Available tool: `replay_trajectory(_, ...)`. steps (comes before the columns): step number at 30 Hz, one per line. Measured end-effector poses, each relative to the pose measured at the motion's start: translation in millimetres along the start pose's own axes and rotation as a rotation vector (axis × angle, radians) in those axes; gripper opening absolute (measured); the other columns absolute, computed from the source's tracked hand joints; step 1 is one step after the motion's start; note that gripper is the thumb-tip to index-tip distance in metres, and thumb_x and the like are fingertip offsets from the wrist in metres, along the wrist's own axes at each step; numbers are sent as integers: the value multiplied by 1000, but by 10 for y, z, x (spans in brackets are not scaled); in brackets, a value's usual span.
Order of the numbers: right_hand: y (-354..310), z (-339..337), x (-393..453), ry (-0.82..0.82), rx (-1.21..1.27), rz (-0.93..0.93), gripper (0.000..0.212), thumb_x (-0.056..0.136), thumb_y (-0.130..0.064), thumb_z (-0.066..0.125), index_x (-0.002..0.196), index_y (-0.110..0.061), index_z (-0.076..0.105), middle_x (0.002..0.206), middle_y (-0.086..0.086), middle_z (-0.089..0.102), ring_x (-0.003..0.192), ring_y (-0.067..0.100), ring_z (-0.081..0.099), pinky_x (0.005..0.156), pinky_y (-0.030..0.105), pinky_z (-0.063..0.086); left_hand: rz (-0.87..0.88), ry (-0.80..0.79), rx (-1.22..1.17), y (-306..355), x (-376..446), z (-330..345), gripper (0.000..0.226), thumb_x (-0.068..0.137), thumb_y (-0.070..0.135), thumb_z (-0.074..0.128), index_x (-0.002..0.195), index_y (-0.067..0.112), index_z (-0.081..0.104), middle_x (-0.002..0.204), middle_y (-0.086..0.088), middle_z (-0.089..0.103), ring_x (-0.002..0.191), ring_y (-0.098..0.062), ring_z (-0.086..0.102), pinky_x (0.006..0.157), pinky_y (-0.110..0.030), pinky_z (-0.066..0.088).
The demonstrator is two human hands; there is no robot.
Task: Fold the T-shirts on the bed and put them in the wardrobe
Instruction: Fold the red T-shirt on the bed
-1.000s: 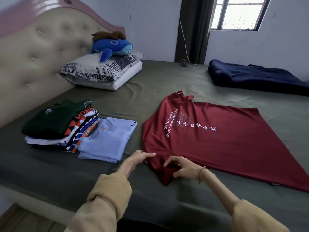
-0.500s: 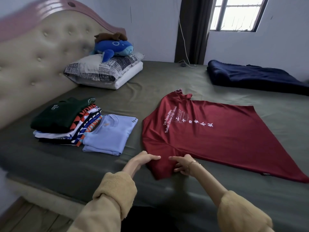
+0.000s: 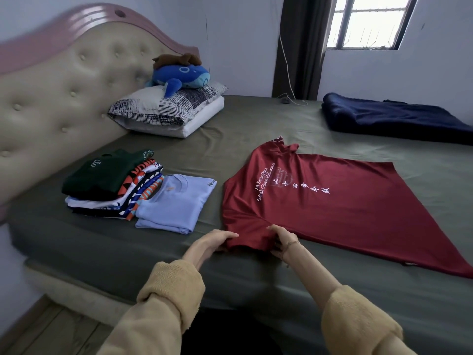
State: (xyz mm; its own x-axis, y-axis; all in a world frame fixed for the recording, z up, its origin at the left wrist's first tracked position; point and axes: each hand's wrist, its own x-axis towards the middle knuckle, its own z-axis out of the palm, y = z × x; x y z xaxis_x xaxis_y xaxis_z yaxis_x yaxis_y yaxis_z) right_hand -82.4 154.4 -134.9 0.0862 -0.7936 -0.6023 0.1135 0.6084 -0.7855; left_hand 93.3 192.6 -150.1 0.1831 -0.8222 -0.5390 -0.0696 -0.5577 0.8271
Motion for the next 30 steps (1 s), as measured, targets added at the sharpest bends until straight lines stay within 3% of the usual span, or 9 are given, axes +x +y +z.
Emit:
replay_trajectory(5,30,-94,22,24,-120,41,20,80,-12,70,85,-8,51,76,5,55,61,16,52,50,25,35,-42,9,88,-3,-45,18,36,89,24,64,116,0,58,96,-6,63,66,-13,58,45,-16,48)
replay_trajectory(8,74,-156,42,112,-274,-2,30,75,-16,77,92,-7,54,96,10,55,79,21,53,46,27,37,-73,8,209,-28,-38,7,44,89,27,64,122,0,54,104,-9,65,63,-17,62,67,-23,53)
replay_trajectory(11,64,-189,13,144,-346,-19,38,75,-19,75,103,-5,55,103,11,51,92,25,50,46,30,42,-68,20,299,-16,-83,11,43,92,38,57,121,6,53,114,-9,62,60,-13,61,88,-29,41)
replay_trajectory(15,25,-262,4,152,-431,-19,38,77,-13,70,108,0,54,106,12,48,94,26,50,53,33,49,-123,-7,467,23,-131,-18,18,90,31,61,87,14,55,77,5,57,58,-8,56,66,-26,33)
replay_trajectory(18,10,-328,34,153,-411,-22,47,75,-18,75,113,-1,53,110,13,49,100,28,52,55,34,49,-151,-28,521,21,-161,-46,18,89,27,62,79,16,54,74,6,58,55,-7,55,60,-25,32)
replay_trajectory(22,-11,-376,40,182,-512,-69,42,79,-25,73,109,0,59,98,12,59,71,25,62,45,28,44,-167,-67,571,23,-180,-58,19,88,32,65,79,17,57,74,7,62,47,-3,54,61,-24,33)
replay_trajectory(25,-4,-427,37,277,-761,-164,25,82,-25,67,96,-4,68,64,5,60,48,17,57,43,25,45,-180,-88,591,20,-192,-48,21,87,34,66,77,18,56,74,8,63,42,-1,52,61,-22,32)
replay_trajectory(27,4,-449,39,307,-862,-196,22,82,-25,65,91,-6,69,58,4,60,54,19,60,46,25,46,-177,-88,595,22,-190,-31,23,87,33,67,75,16,55,67,9,63,40,0,49,58,-20,34)
replay_trajectory(30,29,-447,46,331,-923,-225,22,80,-26,65,90,-7,69,73,6,66,79,24,67,64,32,54,-186,-104,578,34,-185,-13,25,85,32,69,77,13,54,68,6,63,34,0,45,53,-15,40)
